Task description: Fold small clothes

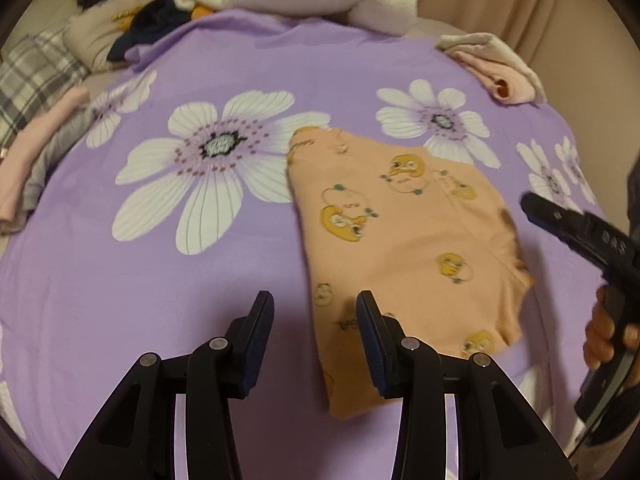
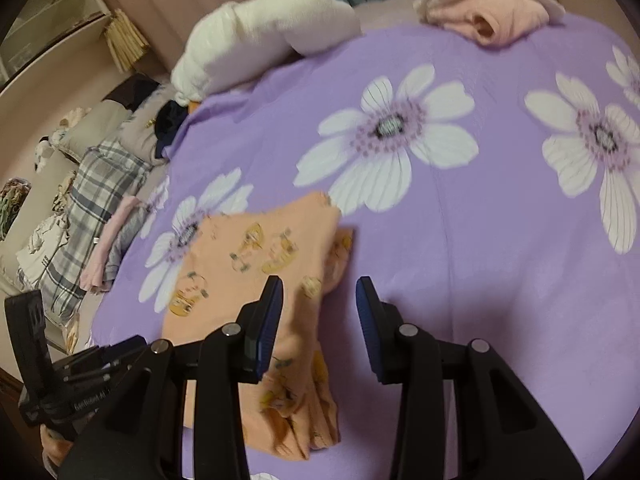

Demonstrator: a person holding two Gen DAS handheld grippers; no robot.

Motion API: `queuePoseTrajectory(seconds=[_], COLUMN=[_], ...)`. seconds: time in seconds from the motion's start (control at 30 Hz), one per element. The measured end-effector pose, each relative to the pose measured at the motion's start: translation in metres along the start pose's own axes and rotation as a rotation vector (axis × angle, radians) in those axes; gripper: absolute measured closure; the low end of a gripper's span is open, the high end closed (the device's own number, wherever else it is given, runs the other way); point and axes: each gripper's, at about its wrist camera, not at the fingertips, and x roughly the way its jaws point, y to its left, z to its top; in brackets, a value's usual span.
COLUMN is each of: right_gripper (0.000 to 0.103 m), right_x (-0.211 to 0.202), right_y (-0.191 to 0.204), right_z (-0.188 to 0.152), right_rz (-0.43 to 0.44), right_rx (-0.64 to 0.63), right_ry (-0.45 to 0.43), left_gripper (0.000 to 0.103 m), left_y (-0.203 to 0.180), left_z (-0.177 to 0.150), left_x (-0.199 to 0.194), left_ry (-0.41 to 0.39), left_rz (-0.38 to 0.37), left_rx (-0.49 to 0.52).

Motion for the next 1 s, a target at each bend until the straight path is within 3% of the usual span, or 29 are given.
queuePoseTrajectory(seconds=[0.23, 0.3, 0.53, 0.8, 1.0], right_gripper=[0.069, 0.074, 0.075, 0.073, 0.073], right_x=[0.007, 0.017, 0.044, 0.012, 0.005], right_y=[0.024, 0.028, 0.022, 0.034, 0.051], right_z=[0.000, -0.004, -0.009, -0.021, -0.048], right_rz=[0.071, 0.057, -0.022, 0.052, 0.059], right_rx=[-0.092, -0.106, -0.100, -0.130, -0.231], right_ry=[0.011, 0.038, 0.124, 0.076, 0.111], left_gripper=[0.062, 0.062, 0.062, 0.062, 0.062], left_y=[-0.020, -0.024, -0.027, -0.023, -0.023], left_z=[-0.008, -0.011, -0.020, -0.023, -0.025], left_x=[0.000, 0.011, 0.025, 0.023, 0.023], left_ry=[-0.008, 0.019, 0.052, 0.058, 0.059], left_rz=[-0.024, -0.027, -0.008, -0.007, -0.002], left_rx=[0.057, 0.071, 0.082, 0.066, 0.060])
